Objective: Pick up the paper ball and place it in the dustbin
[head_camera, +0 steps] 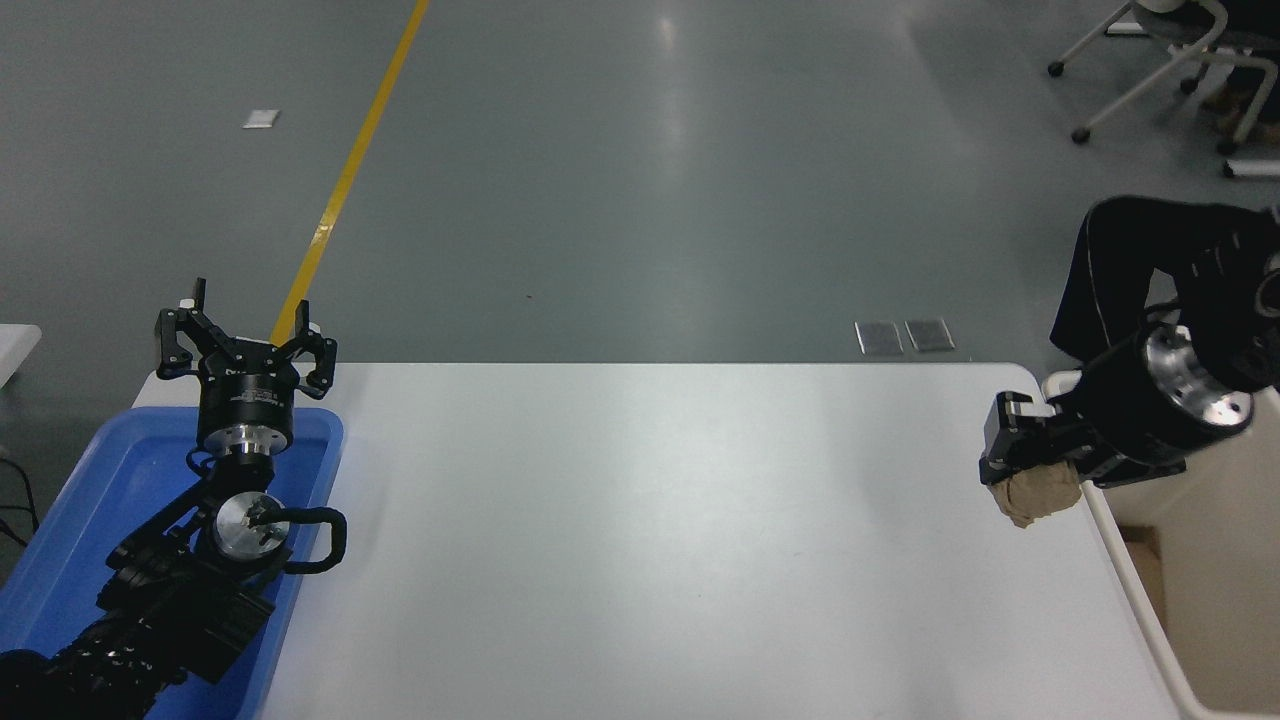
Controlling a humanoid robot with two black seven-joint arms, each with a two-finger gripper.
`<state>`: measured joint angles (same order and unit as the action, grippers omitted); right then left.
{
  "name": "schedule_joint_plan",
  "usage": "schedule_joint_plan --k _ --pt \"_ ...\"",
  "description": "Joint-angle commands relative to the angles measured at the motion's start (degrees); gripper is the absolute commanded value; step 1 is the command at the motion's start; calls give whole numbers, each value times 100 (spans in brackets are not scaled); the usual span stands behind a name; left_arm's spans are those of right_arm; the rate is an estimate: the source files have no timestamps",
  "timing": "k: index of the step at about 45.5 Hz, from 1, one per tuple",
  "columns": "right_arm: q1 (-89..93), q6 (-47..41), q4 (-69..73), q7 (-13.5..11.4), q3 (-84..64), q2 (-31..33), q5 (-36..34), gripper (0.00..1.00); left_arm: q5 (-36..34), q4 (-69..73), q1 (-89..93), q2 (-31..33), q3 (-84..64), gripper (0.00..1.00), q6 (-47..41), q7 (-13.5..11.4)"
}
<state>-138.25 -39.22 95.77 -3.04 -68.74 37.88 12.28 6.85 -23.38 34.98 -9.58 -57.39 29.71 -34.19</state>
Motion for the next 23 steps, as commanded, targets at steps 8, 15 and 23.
schedule_joint_plan --k 8,15,23 --pt "-1573 -578 73 5 -35 211 20 0 0 0 0 0 0 99 0 9" --pt "-1573 -578 47 5 -52 298 187 0 0 0 0 0 0 99 0 0" --pt "-1091 -578 -234 -3 -245 439 486 0 0 0 0 0 0 99 0 0"
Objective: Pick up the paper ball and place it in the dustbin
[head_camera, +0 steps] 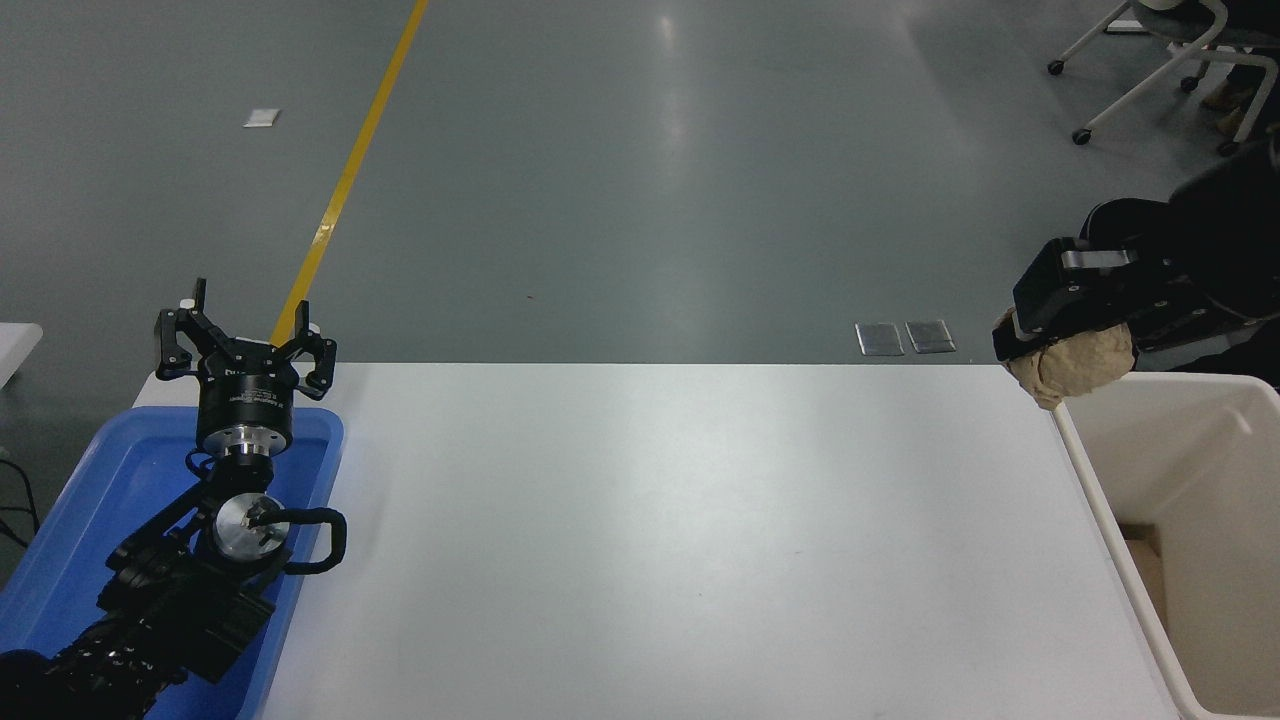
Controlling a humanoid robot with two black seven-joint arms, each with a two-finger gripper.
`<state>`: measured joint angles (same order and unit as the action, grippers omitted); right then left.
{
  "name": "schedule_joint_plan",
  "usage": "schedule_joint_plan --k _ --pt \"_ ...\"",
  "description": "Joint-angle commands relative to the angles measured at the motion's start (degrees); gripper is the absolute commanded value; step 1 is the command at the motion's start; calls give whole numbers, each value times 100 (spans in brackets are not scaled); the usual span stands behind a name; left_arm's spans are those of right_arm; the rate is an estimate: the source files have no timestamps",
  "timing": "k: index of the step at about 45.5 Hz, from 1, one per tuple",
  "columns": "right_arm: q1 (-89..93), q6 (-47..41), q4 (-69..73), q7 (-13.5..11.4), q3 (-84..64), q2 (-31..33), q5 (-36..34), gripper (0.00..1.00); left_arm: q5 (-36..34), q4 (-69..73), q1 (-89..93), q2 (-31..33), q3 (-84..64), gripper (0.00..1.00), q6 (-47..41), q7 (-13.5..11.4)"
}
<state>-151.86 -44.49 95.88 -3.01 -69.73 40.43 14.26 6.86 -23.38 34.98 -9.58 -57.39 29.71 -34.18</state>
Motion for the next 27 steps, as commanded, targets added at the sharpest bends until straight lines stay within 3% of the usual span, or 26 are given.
schedule_joint_plan --k 1,14,27 --pt "393 -51 -323 -7 -138 228 305 0 0 0 0 0 0 99 0 -1" --pt "2326 -51 -1782 -7 134 598 499 0 0 0 0 0 0 99 0 8" --pt "4769 678 -3592 -16 1259 563 499 0 0 0 0 0 0 99 0 -1"
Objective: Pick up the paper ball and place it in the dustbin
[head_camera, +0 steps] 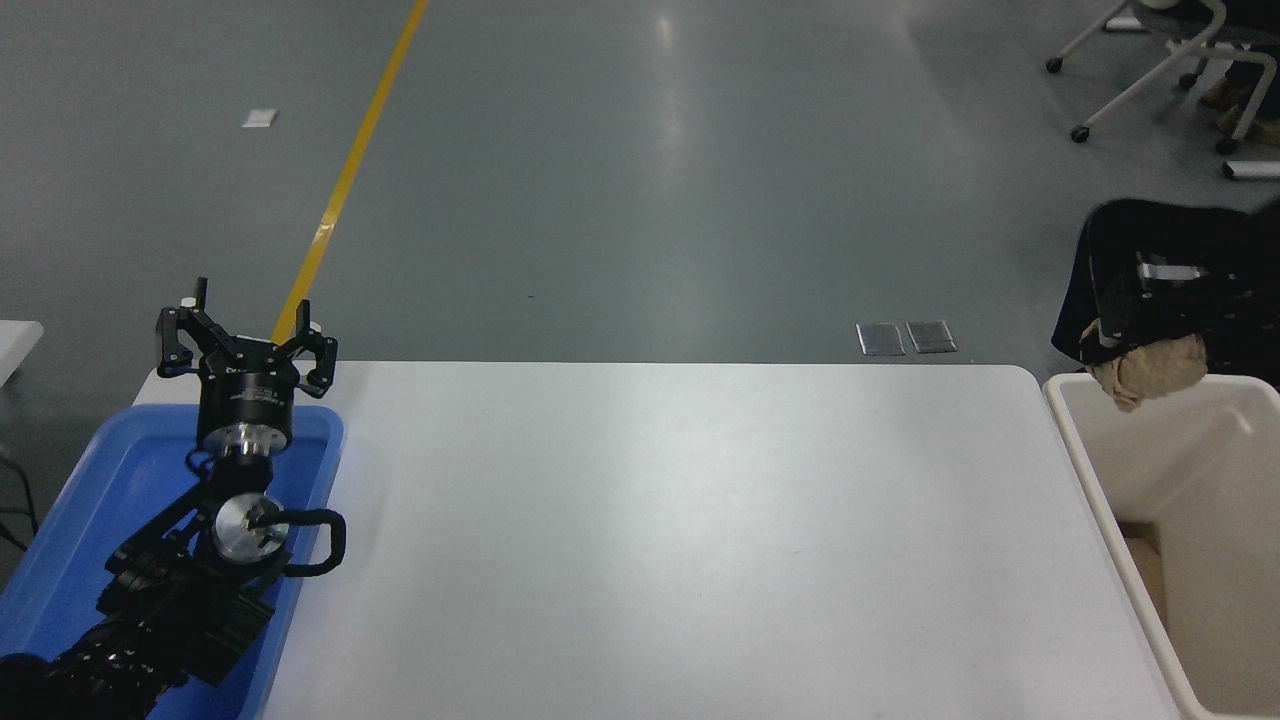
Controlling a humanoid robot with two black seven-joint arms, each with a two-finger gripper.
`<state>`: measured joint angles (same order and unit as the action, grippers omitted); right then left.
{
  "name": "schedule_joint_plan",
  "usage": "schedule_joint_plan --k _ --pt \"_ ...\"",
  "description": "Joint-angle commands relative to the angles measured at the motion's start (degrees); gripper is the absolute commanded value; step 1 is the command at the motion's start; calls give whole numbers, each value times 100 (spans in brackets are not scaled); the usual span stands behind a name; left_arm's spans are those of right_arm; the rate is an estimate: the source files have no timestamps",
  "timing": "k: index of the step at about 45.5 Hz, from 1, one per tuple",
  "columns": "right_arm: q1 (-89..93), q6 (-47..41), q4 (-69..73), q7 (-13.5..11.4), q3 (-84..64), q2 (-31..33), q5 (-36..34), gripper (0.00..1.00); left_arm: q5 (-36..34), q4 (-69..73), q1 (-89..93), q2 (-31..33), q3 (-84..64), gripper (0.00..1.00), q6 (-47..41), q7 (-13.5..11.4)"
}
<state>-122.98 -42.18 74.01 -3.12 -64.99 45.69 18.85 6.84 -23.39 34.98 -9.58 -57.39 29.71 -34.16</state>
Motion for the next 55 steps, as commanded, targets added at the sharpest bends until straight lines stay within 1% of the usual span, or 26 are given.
schedule_joint_plan --k 1,8,18,29,35,40,44,55 --pt "2092 517 -1554 -4 890 28 40 0 -7 1 0 0 0 99 0 6" --pt "3507 1079 -2548 -4 1488 -95 31 0 2 1 0 0 0 99 0 -3" --pt "5055 1580 -4156 -4 2218 -736 -31 0 2 1 0 0 0 99 0 6" --pt "6751 2318 -6265 -4 2613 -1580 -101 0 2 1 -9 0 0 99 0 -3" --pt "7569 2661 -7391 -4 2930 -2177 -522 0 2 1 -9 0 0 99 -9 -3" --pt "7991 2811 -7656 -31 2957 -2424 -1102 0 2 1 0 0 0 99 0 -3" --pt "8272 3004 -7664 -40 2957 -2477 -1375 0 2 1 0 0 0 99 0 -3" --pt "8589 3953 -7647 -31 3080 -2547 -1569 0 10 1 -9 0 0 99 -9 -3"
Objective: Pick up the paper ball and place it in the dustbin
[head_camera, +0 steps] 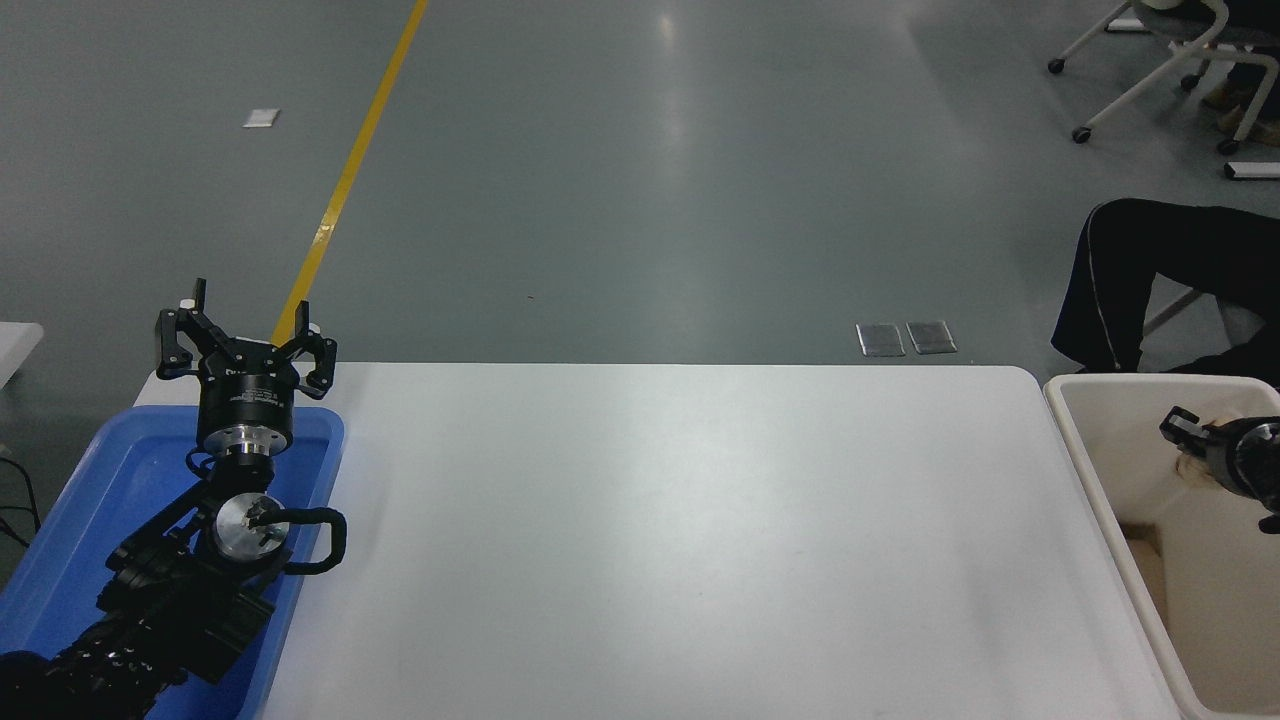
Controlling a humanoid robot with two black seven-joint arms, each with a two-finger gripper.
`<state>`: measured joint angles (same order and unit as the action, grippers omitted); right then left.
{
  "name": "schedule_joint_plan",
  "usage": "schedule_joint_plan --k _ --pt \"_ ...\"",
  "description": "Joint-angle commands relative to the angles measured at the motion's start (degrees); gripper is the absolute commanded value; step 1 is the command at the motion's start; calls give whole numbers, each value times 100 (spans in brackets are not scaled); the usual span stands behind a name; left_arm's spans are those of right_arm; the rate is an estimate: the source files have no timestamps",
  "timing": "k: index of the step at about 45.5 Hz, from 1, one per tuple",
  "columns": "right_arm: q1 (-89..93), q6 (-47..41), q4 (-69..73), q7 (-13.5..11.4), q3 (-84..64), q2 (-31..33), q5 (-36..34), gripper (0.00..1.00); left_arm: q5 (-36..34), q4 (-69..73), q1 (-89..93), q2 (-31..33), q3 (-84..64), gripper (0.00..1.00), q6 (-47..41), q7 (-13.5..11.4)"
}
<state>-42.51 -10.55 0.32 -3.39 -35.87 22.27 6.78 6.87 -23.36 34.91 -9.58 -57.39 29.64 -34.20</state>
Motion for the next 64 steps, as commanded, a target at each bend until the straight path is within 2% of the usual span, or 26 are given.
schedule_joint_plan --k 1,2,3,5,6,9,10,11,40,51,64 --pt "551 826 -278 -4 186 -206 -379 0 7 -2 -2 0 0 99 -2 1" --pt "560 852 -278 -12 203 -215 -388 0 7 -2 -2 0 0 99 -2 1" --pt "560 879 -278 -12 203 -223 -405 5 7 -2 -2 0 0 99 -2 1" --pt "560 940 -287 -12 203 -258 -423 21 7 -2 -2 0 0 99 -2 -7" --pt "560 975 -287 -12 203 -276 -423 33 7 -2 -2 0 0 99 -2 -8" --pt "560 1151 -296 -4 203 -294 -423 81 7 -2 -2 0 0 99 -2 1" --pt "560 1230 -296 -4 203 -294 -423 94 7 6 -2 0 0 99 -2 1" --pt "560 1274 -296 -4 203 -294 -423 100 7 -2 -2 0 0 99 -2 1" --pt "533 1213 -296 14 247 -285 -519 100 7 -2 -2 0 0 99 -2 -7" --pt "560 1108 -656 58 -359 -451 -519 100 7 -2 -2 0 0 99 -2 -8" --pt "-160 370 -586 58 -280 -557 -546 100 16 7 -2 0 0 99 -2 -8"
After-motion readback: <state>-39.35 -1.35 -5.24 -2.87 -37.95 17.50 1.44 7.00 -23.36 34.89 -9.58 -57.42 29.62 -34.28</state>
